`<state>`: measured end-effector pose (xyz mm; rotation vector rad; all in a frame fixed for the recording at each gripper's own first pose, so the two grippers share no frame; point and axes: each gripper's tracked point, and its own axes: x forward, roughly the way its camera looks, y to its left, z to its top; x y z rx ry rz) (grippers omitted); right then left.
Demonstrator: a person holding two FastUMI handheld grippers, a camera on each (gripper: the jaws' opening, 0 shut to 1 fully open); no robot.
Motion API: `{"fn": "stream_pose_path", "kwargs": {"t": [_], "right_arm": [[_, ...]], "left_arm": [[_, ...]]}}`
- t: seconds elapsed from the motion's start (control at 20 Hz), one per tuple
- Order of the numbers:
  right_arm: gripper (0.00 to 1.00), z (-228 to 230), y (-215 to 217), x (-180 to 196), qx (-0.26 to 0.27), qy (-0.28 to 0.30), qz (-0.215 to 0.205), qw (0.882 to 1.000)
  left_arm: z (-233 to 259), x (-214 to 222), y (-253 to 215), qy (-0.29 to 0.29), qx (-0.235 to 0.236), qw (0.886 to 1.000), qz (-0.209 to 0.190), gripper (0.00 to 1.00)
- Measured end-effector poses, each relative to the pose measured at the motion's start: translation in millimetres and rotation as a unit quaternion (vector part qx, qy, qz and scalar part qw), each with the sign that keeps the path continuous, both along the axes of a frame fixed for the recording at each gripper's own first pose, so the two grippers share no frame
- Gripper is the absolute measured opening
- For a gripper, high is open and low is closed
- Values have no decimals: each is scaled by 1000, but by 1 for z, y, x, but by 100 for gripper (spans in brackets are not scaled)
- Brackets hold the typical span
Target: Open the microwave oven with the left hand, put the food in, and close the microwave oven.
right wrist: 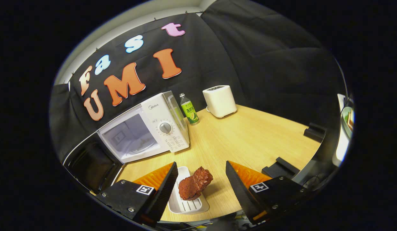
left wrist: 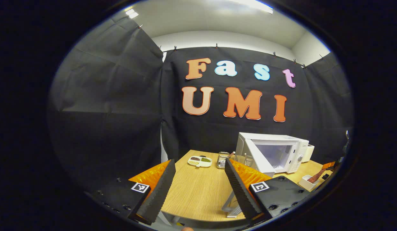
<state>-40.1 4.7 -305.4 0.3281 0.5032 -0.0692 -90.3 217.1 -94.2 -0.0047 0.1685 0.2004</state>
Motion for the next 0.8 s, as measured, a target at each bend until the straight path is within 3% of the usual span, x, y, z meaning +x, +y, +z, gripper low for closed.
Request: {"fn": "stream_pose_path", "kwargs": {"t": [0.3,0.35,0.45,0.55,0.6,0.8], "right_arm": [[74,-21,8,0,70,22,-17,997],[66,-20,8,2,74,19,-19,997],[53,-18,4,4,79,12,-21,997],[48,-18,4,2,79,13,-20,997],[32,-16,4,4,82,11,-19,996],[18,-11,11,6,106,14,-16,994]], "left_arm": [[19,14,4,-21,-1,1000,3,96],[19,15,4,-23,0,1000,3,99],[19,16,0,-23,-1,1000,-1,95],[19,16,-4,-24,-2,1000,-7,98],[19,17,-5,-23,-2,1000,-8,98],[19,18,-6,-24,-5,1000,-9,99]]}}
